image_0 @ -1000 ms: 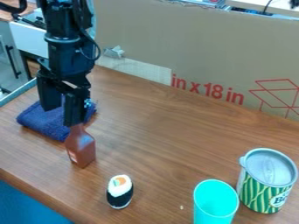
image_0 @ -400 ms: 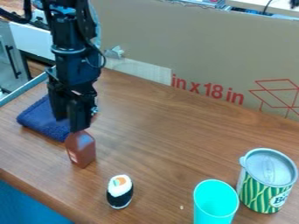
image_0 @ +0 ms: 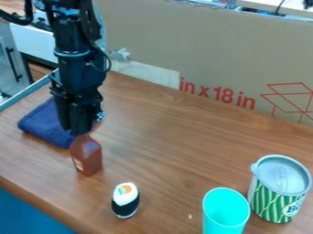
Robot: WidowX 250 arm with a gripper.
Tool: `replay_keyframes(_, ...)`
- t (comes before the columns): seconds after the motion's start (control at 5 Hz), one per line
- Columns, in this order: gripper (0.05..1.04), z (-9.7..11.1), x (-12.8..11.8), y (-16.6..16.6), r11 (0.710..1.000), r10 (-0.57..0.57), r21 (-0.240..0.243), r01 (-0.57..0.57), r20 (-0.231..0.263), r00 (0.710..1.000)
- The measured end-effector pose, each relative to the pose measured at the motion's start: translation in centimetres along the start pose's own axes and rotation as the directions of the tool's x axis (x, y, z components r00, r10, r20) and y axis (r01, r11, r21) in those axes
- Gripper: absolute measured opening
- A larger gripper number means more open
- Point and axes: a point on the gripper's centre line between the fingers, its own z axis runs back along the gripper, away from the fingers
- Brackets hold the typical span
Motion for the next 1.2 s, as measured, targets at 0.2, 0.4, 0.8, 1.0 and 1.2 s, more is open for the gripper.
replay_keyframes(0.2, 0.336, 2.7, -0.6, -0.8, 0.999, -0.035, -0.014, 0.035, 0.046, 0.998)
replay_keyframes(0.4, 0.336, 7.5, 1.0, -0.2, 0.998, -0.051, -0.024, 0.056, 0.184, 0.982)
replay_keyframes(0.8, 0.336, 10.4, 5.5, 5.3, 1.000, 0.015, -0.001, -0.015, 0.186, 0.982)
replay_keyframes(1.0, 0.336, 10.4, 6.6, 9.0, 0.997, 0.066, 0.022, -0.070, 0.170, 0.983)
replay_keyframes(1.2, 0.336, 9.5, 7.8, 12.6, 0.992, 0.121, 0.017, -0.125, 0.140, 0.983)
